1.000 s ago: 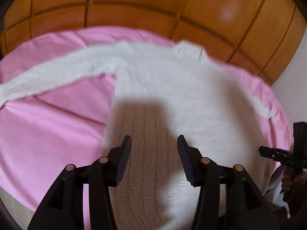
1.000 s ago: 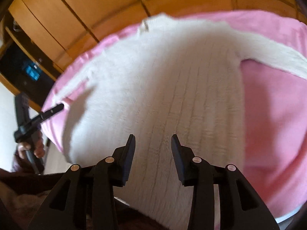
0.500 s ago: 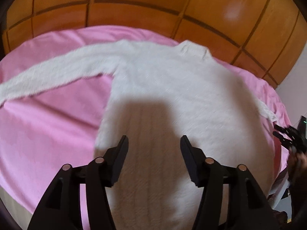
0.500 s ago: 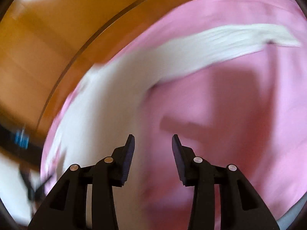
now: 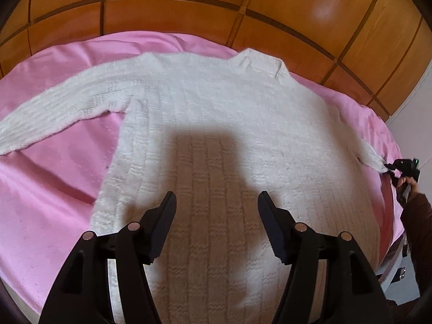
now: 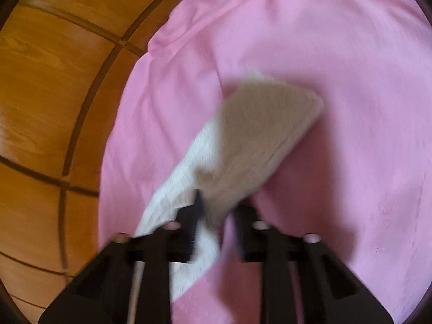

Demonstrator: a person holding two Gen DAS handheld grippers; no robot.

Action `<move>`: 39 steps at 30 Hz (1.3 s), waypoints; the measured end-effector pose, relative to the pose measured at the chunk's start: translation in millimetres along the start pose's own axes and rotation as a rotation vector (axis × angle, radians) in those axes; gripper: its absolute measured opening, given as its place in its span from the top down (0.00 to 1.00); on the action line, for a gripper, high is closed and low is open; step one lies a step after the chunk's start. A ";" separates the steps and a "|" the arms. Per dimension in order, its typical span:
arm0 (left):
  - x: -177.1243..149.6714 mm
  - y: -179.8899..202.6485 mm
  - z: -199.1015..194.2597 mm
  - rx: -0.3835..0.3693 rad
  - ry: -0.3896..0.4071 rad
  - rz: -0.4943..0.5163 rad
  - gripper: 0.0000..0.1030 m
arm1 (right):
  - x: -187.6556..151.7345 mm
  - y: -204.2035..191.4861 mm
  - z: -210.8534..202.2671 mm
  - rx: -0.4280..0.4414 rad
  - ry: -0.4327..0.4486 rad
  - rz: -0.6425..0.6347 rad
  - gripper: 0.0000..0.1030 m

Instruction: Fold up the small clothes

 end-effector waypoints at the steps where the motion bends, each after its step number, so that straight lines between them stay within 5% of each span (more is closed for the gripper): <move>1: 0.8 2.0 0.7 -0.004 0.001 0.006 0.39 | 0.6 -12.8 -5.9 0.003 0.015 -0.039 0.94; 7: 9.3 6.1 5.5 -0.075 -0.003 0.000 0.39 | -49.1 -137.1 -37.8 0.152 0.022 -0.477 0.94; 14: 21.1 6.0 4.8 -0.149 0.006 -0.023 0.38 | -220.7 -288.9 -32.2 0.360 -0.125 -0.921 0.94; 19: 32.0 0.3 5.7 -0.175 0.017 -0.047 0.36 | -341.3 -343.6 -7.1 0.421 -0.282 -1.139 0.94; 20: 34.7 -1.9 6.2 -0.174 0.020 -0.051 0.34 | -361.2 -346.7 -6.6 0.426 -0.315 -1.175 0.89; 21: 36.4 -4.1 6.8 -0.173 0.022 -0.057 0.34 | -376.8 -348.6 -6.8 0.421 -0.327 -1.201 0.69; 22: 39.2 -7.8 7.8 -0.179 0.023 -0.071 0.34 | -383.1 -347.3 -9.7 0.426 -0.322 -1.200 0.48; 27: 57.4 -28.2 18.8 -0.227 0.019 -0.152 0.34 | -366.4 -308.7 -31.0 0.443 -0.305 -1.160 0.47; 37: 109.5 -52.3 77.9 -0.277 -0.033 -0.338 0.35 | -282.4 -162.6 -31.7 0.196 -0.303 -0.938 0.46; 39: 118.8 -48.4 89.3 -0.283 -0.038 -0.334 0.47 | -268.0 -154.0 -30.6 0.196 -0.296 -0.880 0.46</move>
Point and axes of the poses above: each gripper's, at about its wrist camera, not at the fingertips, and z roughly the way its jaws point, y to its right, x to its top, the point moved 1 cm from there along z, roughly the way its jaws point, and after that the axes turned 5 degrees about -y, right-handed, at the moved point
